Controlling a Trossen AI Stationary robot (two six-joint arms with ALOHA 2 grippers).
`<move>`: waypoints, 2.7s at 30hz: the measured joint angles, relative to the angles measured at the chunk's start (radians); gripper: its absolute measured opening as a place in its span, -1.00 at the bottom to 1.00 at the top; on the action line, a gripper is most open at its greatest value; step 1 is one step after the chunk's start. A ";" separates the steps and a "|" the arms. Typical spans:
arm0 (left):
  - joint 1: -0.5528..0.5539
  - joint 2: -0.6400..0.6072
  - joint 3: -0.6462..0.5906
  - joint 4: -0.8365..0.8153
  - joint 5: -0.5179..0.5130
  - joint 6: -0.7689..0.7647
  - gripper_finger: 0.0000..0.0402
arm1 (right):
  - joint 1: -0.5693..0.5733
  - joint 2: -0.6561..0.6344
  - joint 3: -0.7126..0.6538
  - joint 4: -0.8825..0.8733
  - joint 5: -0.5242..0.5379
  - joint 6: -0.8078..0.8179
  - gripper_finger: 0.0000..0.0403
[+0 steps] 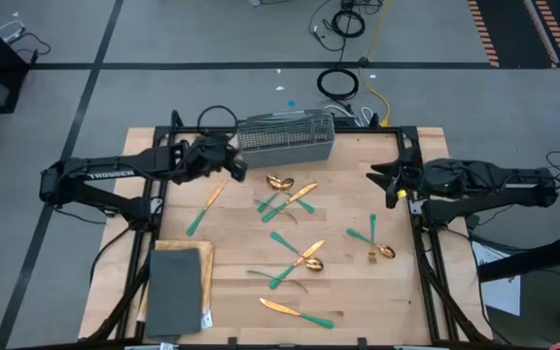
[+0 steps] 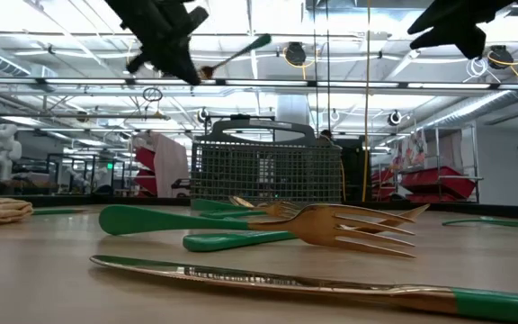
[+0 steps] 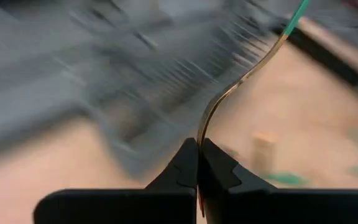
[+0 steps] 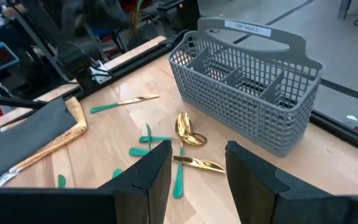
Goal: Sort silverware
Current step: Put the green fork into the silverware basket, then put the green knife into the silverware basket
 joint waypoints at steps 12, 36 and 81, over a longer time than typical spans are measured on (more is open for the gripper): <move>0.030 -0.001 0.134 0.038 -0.709 1.132 -0.99 | 0.000 0.034 0.000 0.037 -0.003 0.000 -0.30; 0.067 0.195 0.128 0.022 -0.625 1.820 -0.99 | 0.000 0.034 0.000 0.043 -0.002 0.052 -0.30; 0.152 0.238 0.133 0.118 -0.567 1.840 -0.69 | 0.000 0.034 0.000 0.042 -0.003 0.034 -0.30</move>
